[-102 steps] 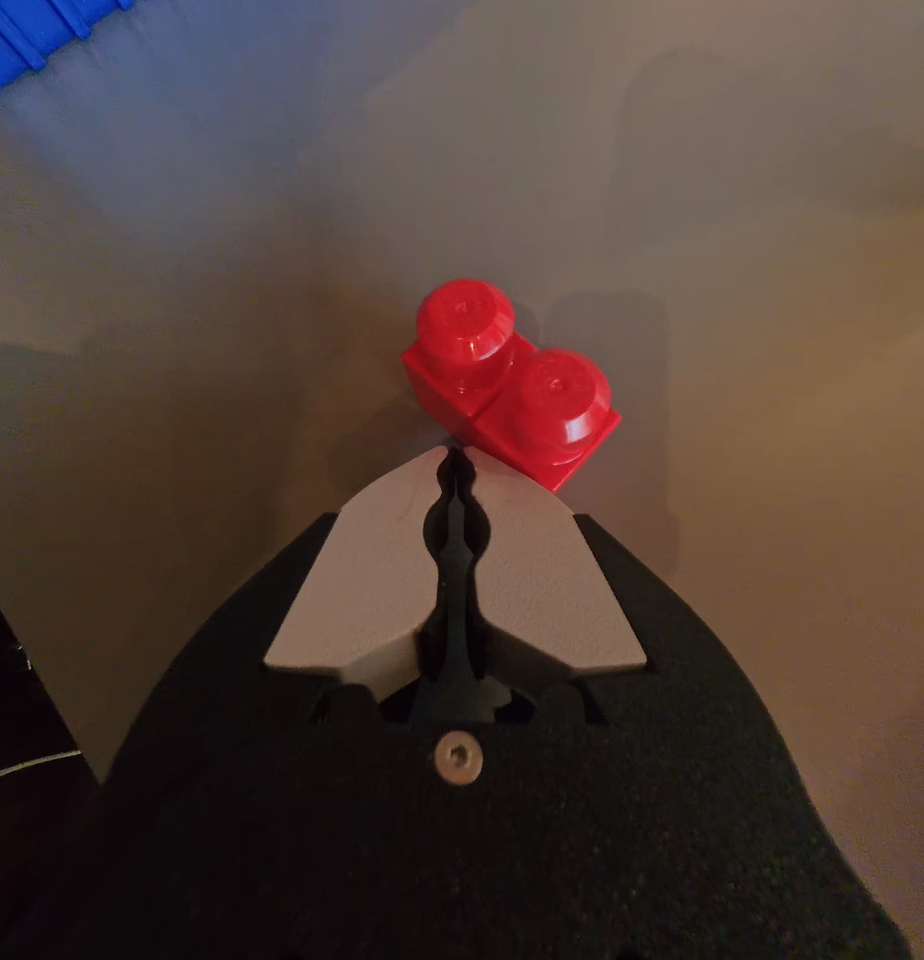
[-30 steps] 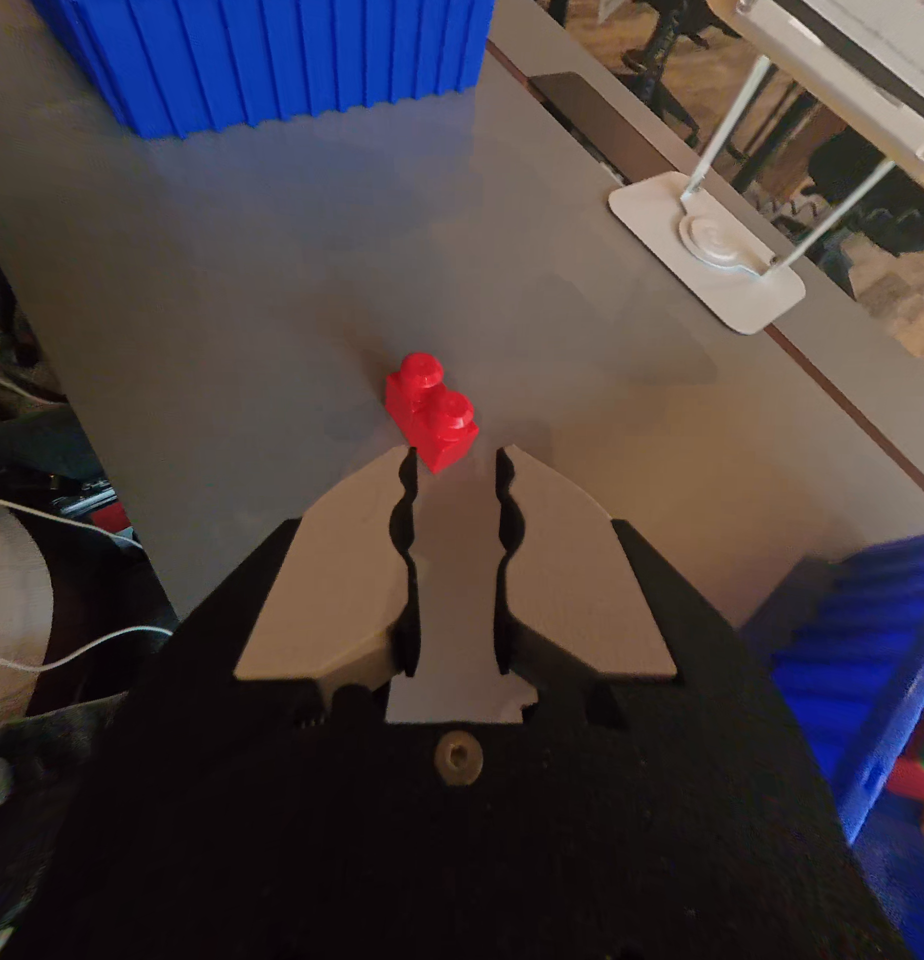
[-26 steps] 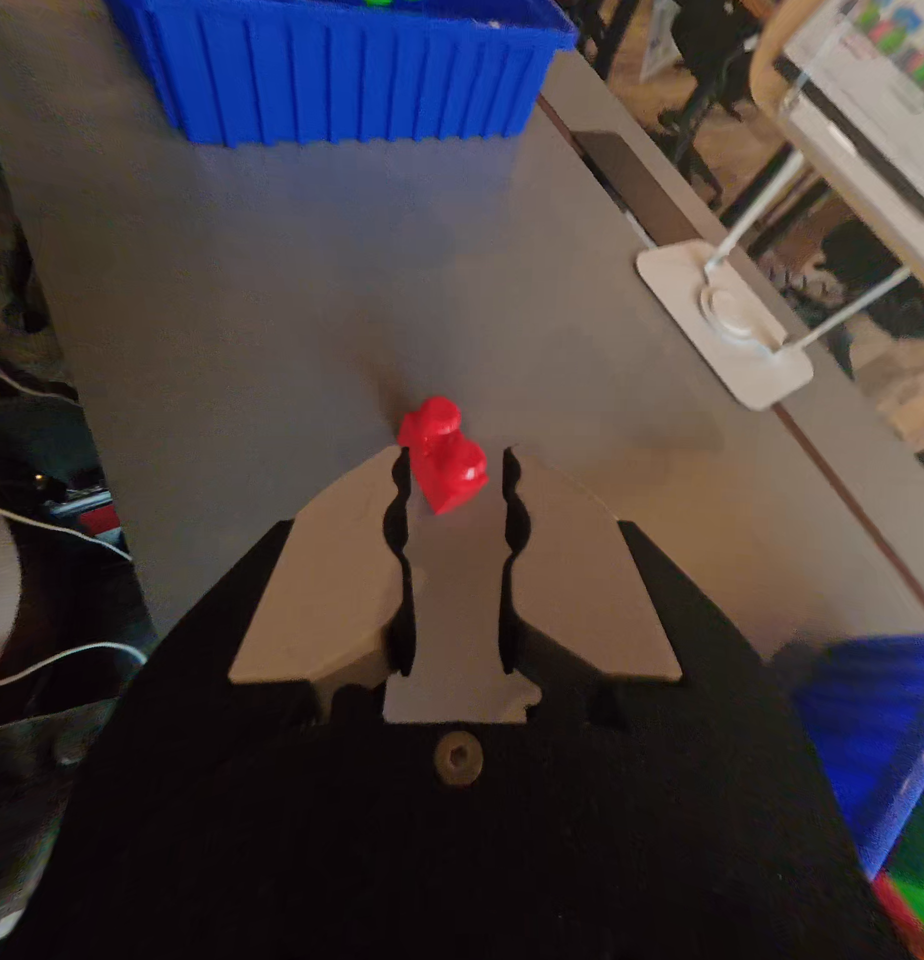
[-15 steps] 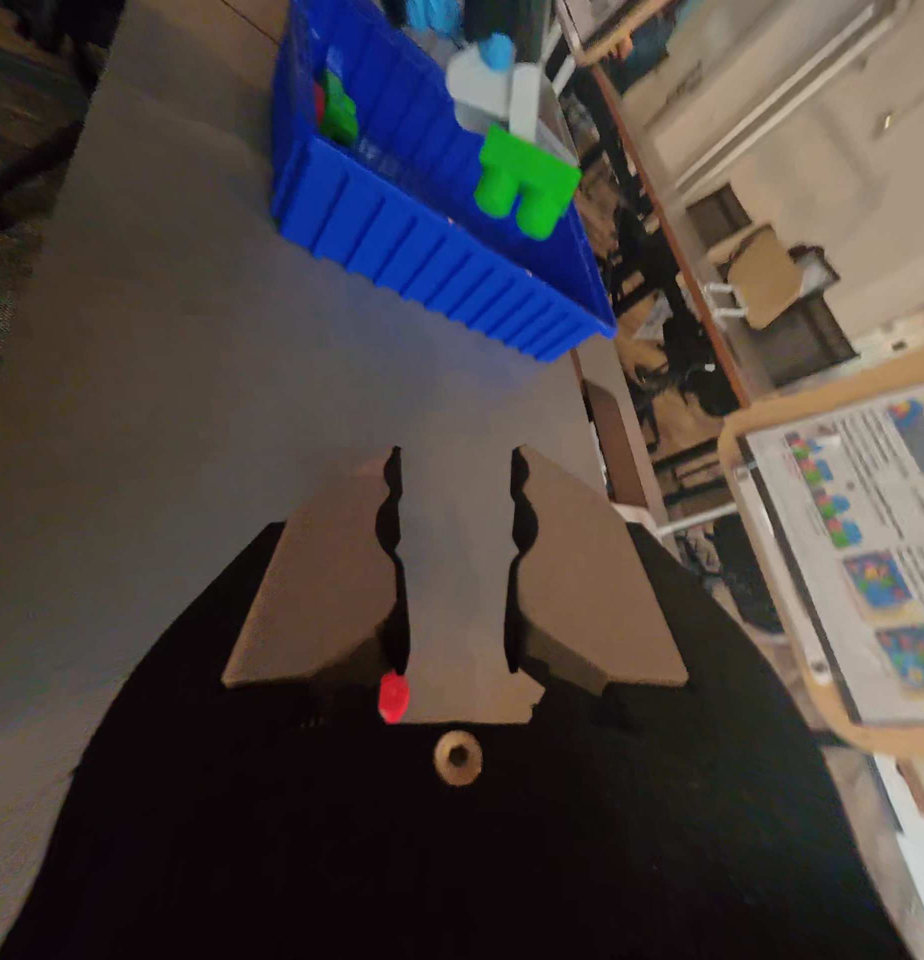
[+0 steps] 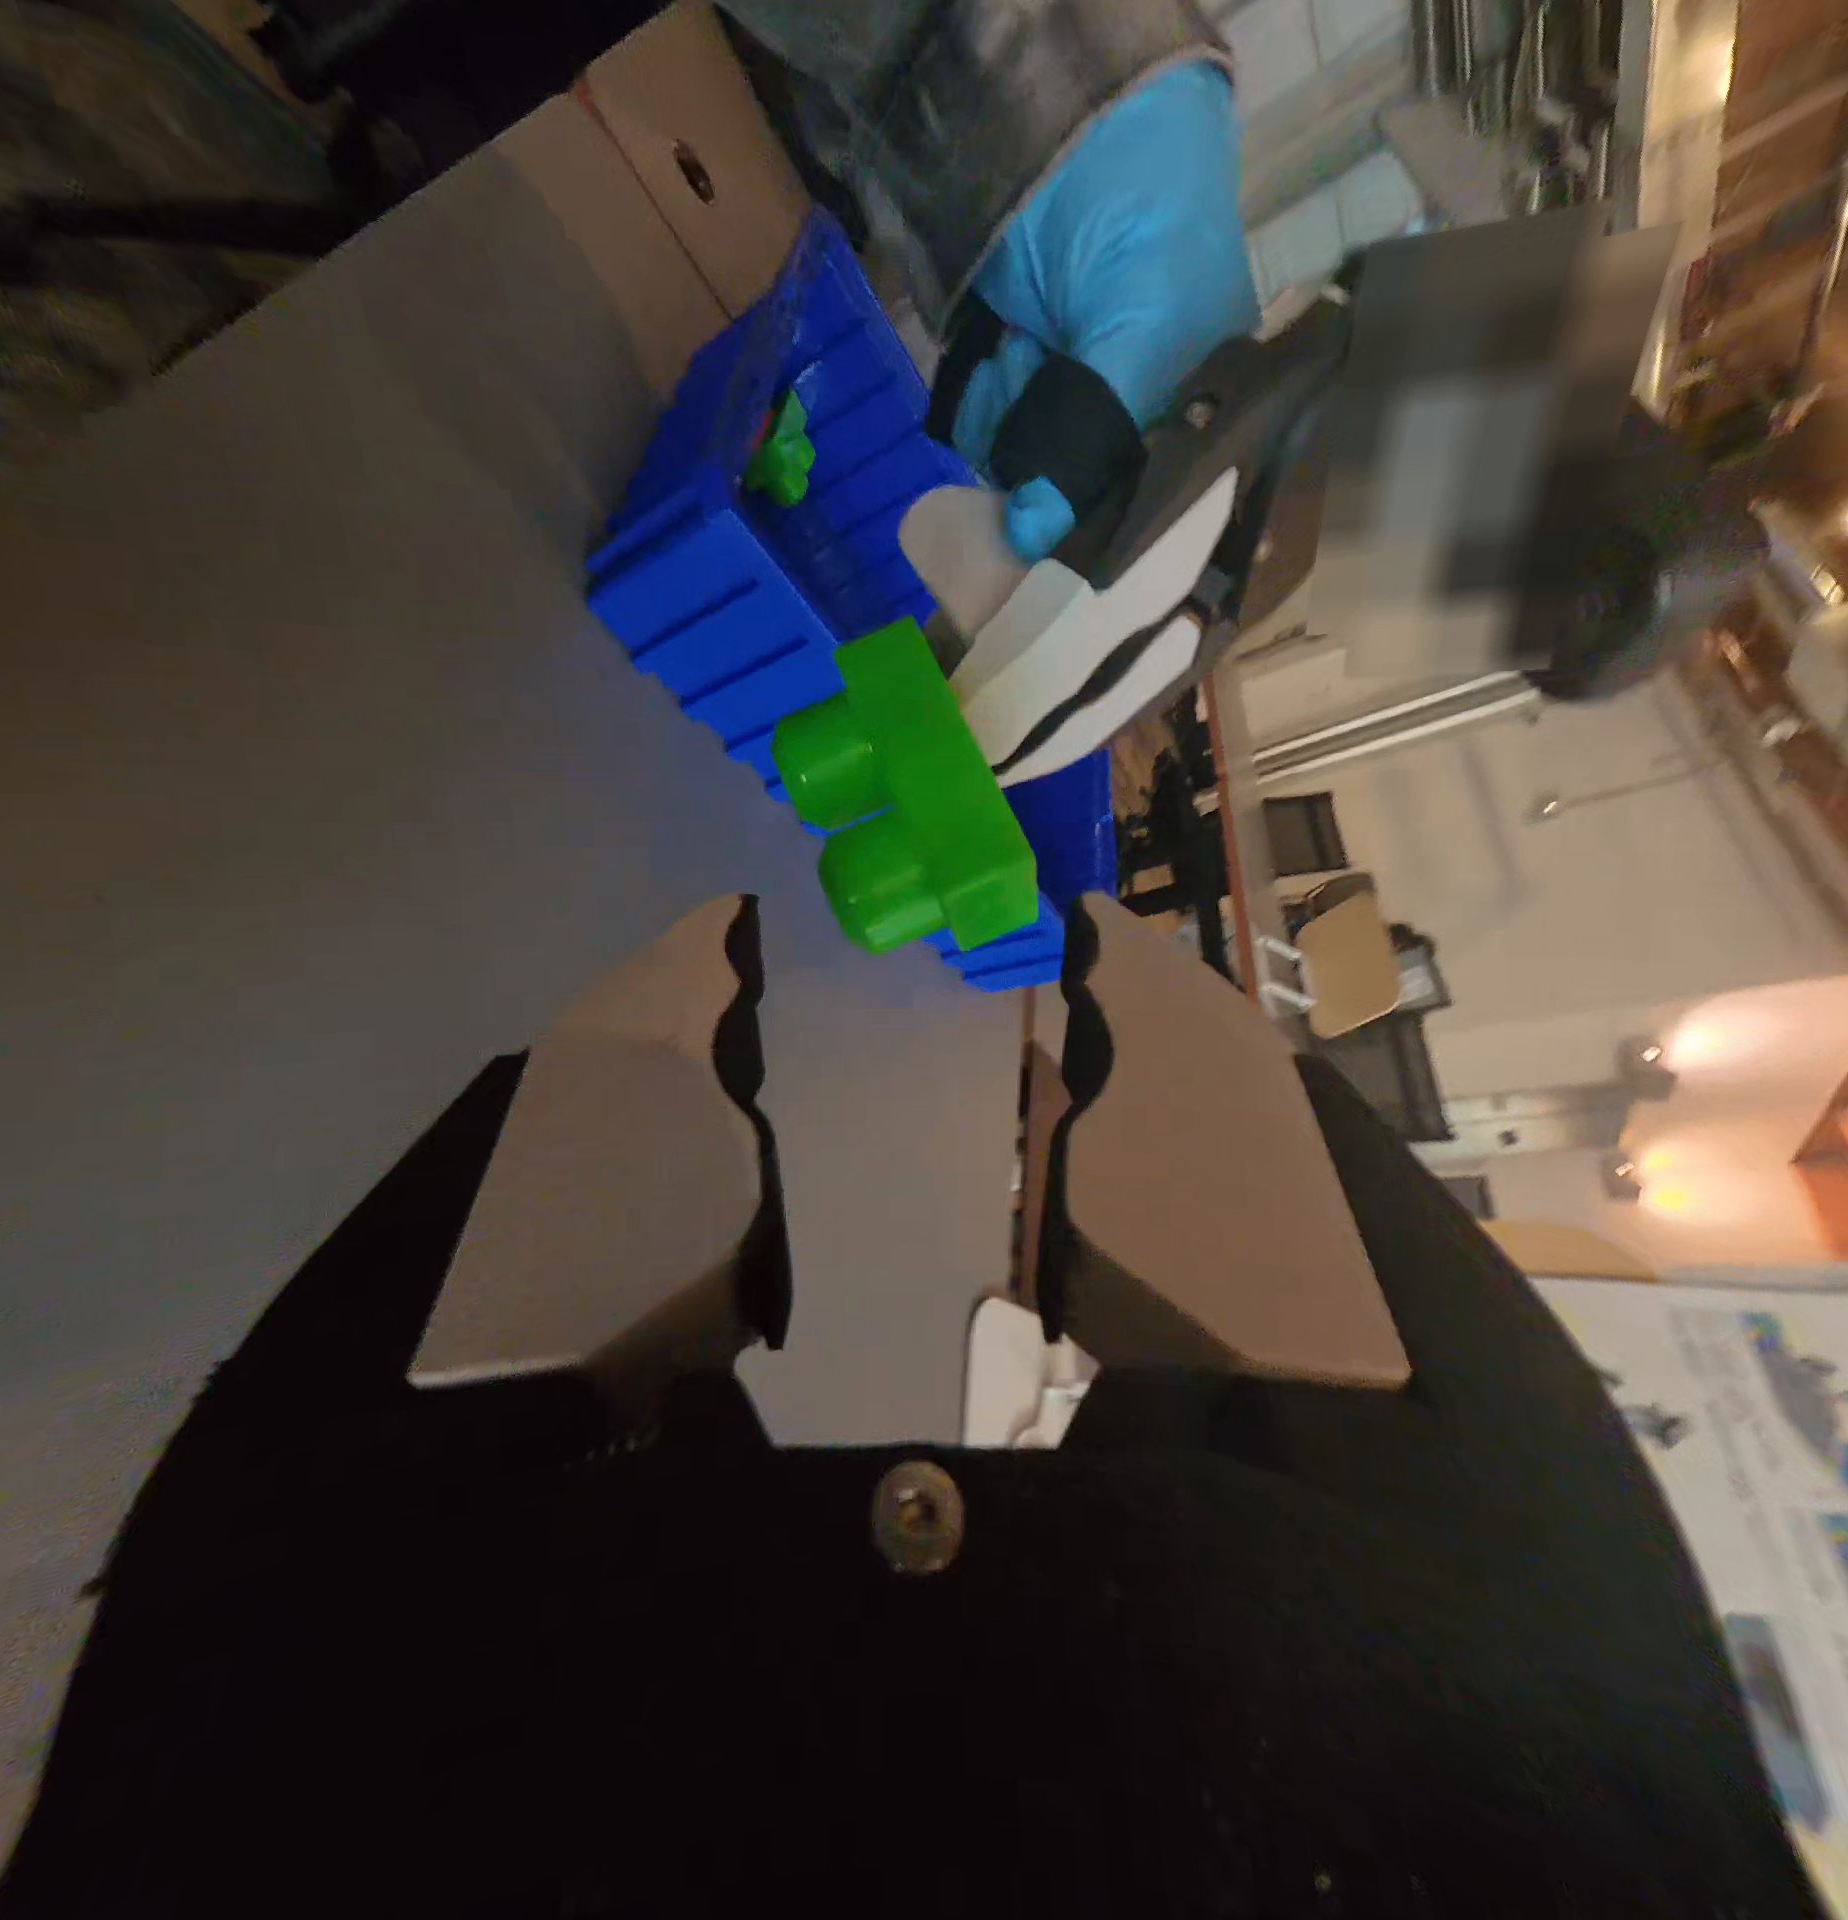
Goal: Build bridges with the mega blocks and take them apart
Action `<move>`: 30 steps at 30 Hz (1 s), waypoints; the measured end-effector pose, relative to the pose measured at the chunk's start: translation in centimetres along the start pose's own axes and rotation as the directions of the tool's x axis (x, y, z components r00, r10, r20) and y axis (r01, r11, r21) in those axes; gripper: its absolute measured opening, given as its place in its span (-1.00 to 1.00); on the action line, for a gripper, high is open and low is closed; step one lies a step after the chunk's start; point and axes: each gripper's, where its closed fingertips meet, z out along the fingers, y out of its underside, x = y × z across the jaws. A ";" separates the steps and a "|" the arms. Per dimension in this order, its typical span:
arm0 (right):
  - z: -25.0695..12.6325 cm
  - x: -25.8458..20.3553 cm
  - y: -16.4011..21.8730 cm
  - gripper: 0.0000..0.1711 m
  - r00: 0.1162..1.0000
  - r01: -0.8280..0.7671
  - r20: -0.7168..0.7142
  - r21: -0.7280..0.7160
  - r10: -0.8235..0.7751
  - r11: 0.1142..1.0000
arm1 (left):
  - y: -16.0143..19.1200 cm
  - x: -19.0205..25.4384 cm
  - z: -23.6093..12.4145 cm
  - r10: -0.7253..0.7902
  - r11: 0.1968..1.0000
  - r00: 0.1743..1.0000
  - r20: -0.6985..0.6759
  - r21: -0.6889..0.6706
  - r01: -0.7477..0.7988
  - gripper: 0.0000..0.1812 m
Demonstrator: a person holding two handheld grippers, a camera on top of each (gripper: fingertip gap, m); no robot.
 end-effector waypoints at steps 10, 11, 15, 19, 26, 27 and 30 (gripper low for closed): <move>0.2 -1.6 -0.4 -0.34 0.964 0.256 0.062 0.041 -0.258 0.966 | -0.4 2.4 1.9 0.062 0.995 0.995 -0.082 -0.075 -0.068 -0.99; 0.2 -1.6 -0.4 -0.35 0.959 0.274 0.065 0.036 -0.276 0.961 | -0.5 2.6 2.0 0.066 0.994 0.994 -0.088 -0.079 -0.073 -0.99; 0.0 -1.7 -0.6 -0.48 0.950 0.301 0.078 0.049 -0.304 0.952 | -0.6 3.0 2.3 0.090 0.992 0.991 -0.095 -0.081 -0.098 -0.99; -0.7 -1.1 -0.6 -0.49 0.974 0.209 0.074 0.059 -0.213 0.976 | -2.0 3.5 1.9 0.114 0.993 0.984 -0.134 0.054 -0.108 -0.78; -1.7 0.5 0.8 -0.49 0.962 -0.231 0.157 0.039 0.223 0.972 | -5.7 2.1 -2.2 0.292 0.814 0.945 0.145 0.482 -0.325 -0.18; -1.8 0.7 1.4 -0.49 0.948 -0.279 0.166 0.018 0.272 0.960 | -5.8 2.3 -2.7 0.302 0.781 0.938 0.170 0.520 -0.346 -0.08; -1.9 1.1 2.5 -0.49 0.889 -0.424 0.182 -0.023 0.421 0.905 | -5.1 2.8 -2.7 0.332 0.743 0.912 0.241 0.529 -0.410 -0.06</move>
